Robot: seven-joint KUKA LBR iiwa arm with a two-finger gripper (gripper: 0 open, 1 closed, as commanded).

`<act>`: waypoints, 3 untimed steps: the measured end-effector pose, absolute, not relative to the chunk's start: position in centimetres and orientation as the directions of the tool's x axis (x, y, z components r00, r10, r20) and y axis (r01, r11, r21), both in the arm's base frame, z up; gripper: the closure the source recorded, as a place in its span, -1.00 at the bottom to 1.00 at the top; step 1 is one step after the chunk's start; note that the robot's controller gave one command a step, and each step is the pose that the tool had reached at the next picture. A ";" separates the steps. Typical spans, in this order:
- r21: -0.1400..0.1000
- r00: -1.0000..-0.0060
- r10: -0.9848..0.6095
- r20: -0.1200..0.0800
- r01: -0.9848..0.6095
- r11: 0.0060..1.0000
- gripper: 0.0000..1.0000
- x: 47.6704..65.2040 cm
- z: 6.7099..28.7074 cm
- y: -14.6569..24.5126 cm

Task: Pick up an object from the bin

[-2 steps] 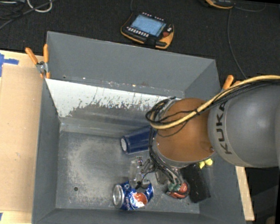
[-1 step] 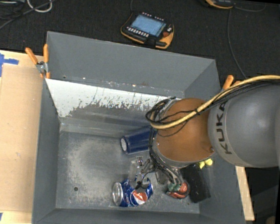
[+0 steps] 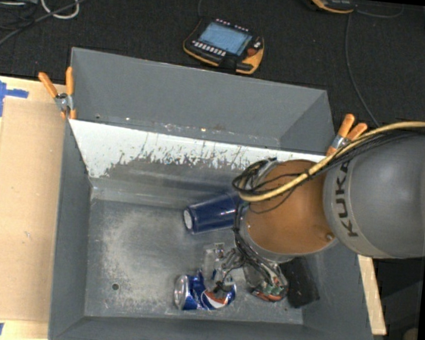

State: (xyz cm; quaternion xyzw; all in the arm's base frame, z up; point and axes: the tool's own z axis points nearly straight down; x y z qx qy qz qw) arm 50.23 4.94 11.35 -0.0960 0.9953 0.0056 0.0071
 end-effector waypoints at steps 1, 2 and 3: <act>0.007 -0.982 -0.188 -0.005 -0.188 0.982 1.00 49.5 10.1 2.4; 0.005 -0.803 -0.597 -0.012 -0.597 0.803 -1.00 49.9 7.1 8.0; 0.007 -0.804 -0.594 -0.007 -0.594 0.804 1.00 49.9 7.1 7.9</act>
Offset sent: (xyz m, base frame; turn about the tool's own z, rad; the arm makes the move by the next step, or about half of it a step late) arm -0.0044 0.0300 -0.0435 -0.4506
